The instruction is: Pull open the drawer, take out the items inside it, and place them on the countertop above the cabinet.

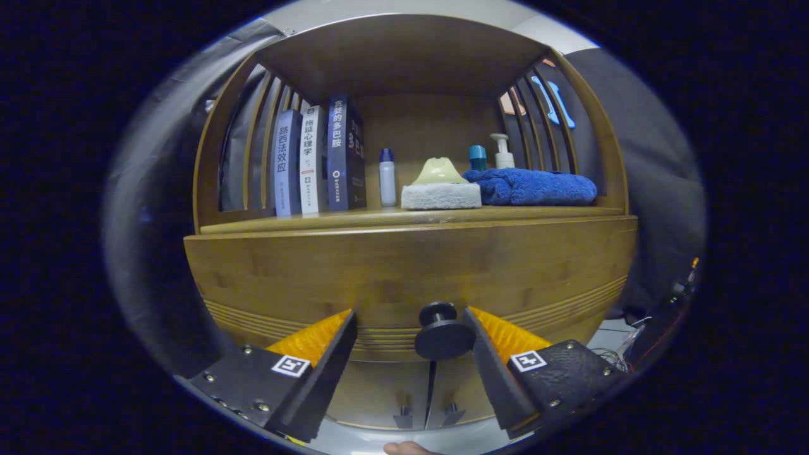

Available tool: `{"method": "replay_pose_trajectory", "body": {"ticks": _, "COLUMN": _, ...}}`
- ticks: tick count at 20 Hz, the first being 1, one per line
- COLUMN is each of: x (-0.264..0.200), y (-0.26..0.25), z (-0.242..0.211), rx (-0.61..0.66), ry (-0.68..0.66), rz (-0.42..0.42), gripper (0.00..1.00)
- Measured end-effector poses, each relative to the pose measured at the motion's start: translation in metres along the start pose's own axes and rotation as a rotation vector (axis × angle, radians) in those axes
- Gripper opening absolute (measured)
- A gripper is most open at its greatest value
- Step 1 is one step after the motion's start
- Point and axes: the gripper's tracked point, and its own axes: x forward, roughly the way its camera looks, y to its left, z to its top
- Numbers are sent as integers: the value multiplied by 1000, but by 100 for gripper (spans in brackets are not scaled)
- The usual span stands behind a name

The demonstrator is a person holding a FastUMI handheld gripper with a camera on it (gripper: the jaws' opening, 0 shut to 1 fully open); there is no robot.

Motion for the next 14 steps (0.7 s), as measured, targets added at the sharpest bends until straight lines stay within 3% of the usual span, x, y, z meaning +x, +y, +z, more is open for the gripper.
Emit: {"method": "replay_pose_trajectory", "body": {"ticks": 14, "x": 3, "y": 0, "z": -6, "rx": 1, "ry": -90, "rz": 3, "gripper": 100}}
